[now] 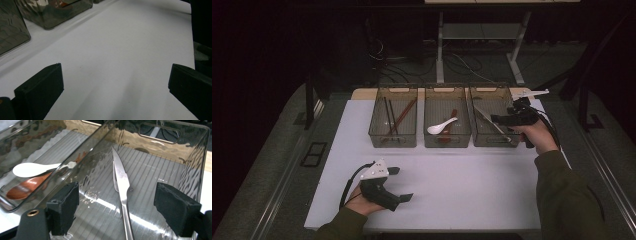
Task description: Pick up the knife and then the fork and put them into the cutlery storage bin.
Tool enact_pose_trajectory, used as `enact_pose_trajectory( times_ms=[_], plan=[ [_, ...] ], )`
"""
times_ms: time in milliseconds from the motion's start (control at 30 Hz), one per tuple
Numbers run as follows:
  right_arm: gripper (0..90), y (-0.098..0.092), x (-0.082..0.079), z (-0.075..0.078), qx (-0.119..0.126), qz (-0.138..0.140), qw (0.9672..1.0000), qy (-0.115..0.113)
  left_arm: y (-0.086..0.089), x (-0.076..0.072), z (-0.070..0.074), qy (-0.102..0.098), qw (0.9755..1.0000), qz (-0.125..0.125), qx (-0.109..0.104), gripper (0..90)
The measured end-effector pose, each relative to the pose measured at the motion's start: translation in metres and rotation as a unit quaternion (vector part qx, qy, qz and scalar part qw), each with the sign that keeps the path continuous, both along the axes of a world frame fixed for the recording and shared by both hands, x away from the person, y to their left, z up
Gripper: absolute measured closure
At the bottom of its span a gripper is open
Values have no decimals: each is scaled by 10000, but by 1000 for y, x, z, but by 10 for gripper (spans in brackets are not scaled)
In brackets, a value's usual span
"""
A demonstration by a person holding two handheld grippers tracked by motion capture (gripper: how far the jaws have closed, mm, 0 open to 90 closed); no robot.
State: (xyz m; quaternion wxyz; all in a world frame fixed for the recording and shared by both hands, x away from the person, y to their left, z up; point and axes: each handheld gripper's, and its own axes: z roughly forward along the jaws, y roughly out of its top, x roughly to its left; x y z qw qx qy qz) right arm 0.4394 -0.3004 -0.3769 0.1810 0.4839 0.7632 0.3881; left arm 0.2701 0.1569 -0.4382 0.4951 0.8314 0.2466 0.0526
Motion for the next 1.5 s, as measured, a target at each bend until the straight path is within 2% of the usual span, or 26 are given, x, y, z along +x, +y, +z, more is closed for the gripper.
enact_pose_trajectory(
  times_ms=[400, 833, 1167, 1367, 1500],
  plan=[
    [199, 7, -23, 4, 34, 299, 9994, -168, 0, 0, 0, -17, 10000, -10, 3, 0],
    [197, 8, -60, 4, 250, 572, 9975, -344, 2, 2, 0, 15, 10000, 39, -10, 0],
    [194, 10, -91, -5, 314, 770, 9953, -494, 3, 5, -1, 46, 10000, 72, 12, 0],
    [192, 10, -111, -12, 443, 856, 9936, -582, 4, 6, 0, 12, 10000, 56, 24, 0],
    [189, 10, -123, -19, 448, 909, 9932, -569, 4, 4, 1, -9, 10000, 61, 24, 0]
  ],
)
